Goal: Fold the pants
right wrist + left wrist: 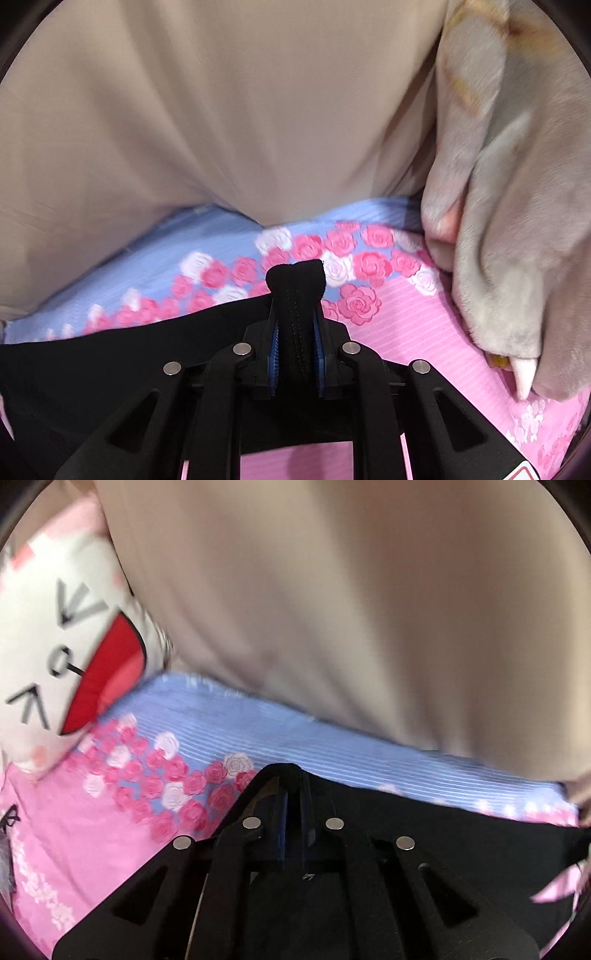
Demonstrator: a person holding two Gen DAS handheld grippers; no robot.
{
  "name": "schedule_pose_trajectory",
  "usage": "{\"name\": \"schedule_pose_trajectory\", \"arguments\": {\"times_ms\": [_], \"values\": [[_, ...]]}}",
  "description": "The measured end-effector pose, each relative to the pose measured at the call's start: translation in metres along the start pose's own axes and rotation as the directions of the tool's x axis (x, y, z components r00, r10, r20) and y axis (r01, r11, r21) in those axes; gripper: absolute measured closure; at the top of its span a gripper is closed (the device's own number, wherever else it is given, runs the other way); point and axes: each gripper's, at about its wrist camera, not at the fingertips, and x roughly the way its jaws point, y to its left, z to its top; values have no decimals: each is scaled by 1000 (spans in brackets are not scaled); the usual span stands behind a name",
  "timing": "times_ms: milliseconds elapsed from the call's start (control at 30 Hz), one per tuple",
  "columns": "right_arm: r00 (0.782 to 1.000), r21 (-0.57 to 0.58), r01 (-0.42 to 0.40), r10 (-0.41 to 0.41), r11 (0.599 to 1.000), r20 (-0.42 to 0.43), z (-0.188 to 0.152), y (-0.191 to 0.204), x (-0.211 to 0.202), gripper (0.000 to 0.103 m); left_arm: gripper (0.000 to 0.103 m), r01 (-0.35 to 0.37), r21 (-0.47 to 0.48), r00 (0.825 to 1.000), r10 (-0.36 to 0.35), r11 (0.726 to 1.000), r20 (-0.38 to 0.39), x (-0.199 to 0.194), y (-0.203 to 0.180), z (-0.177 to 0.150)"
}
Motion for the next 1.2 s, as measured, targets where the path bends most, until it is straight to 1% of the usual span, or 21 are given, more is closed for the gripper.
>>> {"name": "schedule_pose_trajectory", "arguments": {"times_ms": [100,200,300,400,467,533,567,600,633,667,700,733,800,867,900,967,1000,1033,1100,1167,1200], "values": [[997,6,-63,62,998,52,-6,-3,-32,90,99,46,12,998,-47,999,49,-66,7,-24],[987,-18,-121,123,992,100,-24,-11,-70,90,99,13,43,999,-15,999,37,-115,17,-72],[980,-38,-156,159,987,122,-56,-28,-103,90,98,-61,73,997,64,995,-33,-123,28,-121],[982,-49,-147,152,988,115,-90,-47,-116,89,98,-154,103,980,165,983,-114,-104,41,-165],[989,-54,-121,126,991,84,-118,-64,-115,89,95,-236,117,949,255,965,-187,-82,50,-197],[993,-37,-109,111,993,43,-141,-84,-111,89,88,-284,80,927,295,956,-231,-75,58,-216],[995,-29,-102,103,994,19,-155,-95,-109,88,80,-332,57,911,335,942,-241,-75,63,-222],[995,-24,-100,100,995,3,-161,-101,-109,84,75,-404,44,883,402,914,-244,-78,65,-225],[996,-17,-91,90,996,-16,-171,-108,-109,69,62,-483,40,851,480,875,-212,-88,61,-225],[997,-17,-72,71,997,-14,-177,-113,-113,62,39,-514,25,841,509,858,-180,-98,57,-223],[999,-18,-51,51,999,-4,-182,-117,-120,52,24,-521,-4,847,516,853,-127,-115,51,-217],[999,-16,-29,29,999,16,-185,-121,-128,45,20,-522,-13,850,520,853,-82,-127,43,-212],[998,15,-36,35,999,50,-191,-133,-144,40,12,-538,-14,843,538,843,14,-152,24,-203],[994,69,-50,43,996,97,-193,-146,-162,40,6,-488,-3,870,486,873,83,-171,-1,-195],[992,98,-79,68,992,108,-191,-150,-167,40,6,-431,10,899,428,902,94,-176,-15,-193],[978,173,-190,170,966,121,-184,-161,-169,40,5,-335,42,940,331,941,79,-173,-40,-190],[970,198,-229,207,953,123,-182,-165,-168,39,5,-256,65,966,253,964,46,-165,-57,-191],[962,218,-269,249,938,112,-177,-165,-161,37,5,-210,73,978,209,975,21,-158,-67,-193],[957,224,-291,280,930,80,-169,-160,-146,34,5,-119,83,992,123,989,-39,-142,-87,-202],[950,215,-307,311,927,14,-162,-150,-121,35,5,-67,93,993,75,993,-86,-127,-106,-213],[949,209,-303,315,930,-23,-159,-144,-108,48,5,-54,99,993,64,994,-100,-122,-113,-218]]}}
